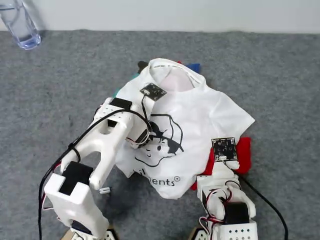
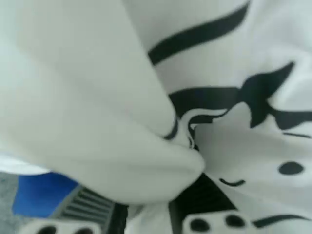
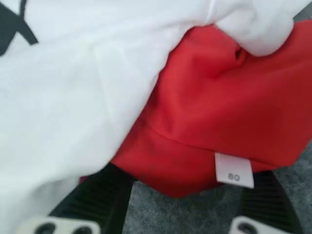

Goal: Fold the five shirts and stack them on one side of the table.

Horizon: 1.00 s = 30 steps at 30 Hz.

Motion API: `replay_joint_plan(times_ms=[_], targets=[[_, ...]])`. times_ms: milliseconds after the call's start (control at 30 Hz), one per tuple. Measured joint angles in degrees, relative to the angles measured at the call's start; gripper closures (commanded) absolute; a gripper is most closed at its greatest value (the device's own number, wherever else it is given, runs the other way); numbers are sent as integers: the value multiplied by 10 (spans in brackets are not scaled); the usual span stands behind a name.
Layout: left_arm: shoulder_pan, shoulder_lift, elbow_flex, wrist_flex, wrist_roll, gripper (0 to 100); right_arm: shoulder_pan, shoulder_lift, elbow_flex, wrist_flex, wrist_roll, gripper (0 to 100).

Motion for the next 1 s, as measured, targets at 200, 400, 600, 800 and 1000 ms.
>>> replay_joint_plan(times_ms=[200,400,600,800,1000], targets=[[-75,-140,2,41,27,991,-2,0,0,0,0,680],[-159,-344,3,86,29,991,-3,0,0,0,0,680],[-276,-483,4,90,29,991,-4,0,0,0,0,680],[-410,-494,3,58,29,991,-4,0,0,0,0,680],[-531,-494,2,-4,29,991,-4,0,0,0,-1,680]])
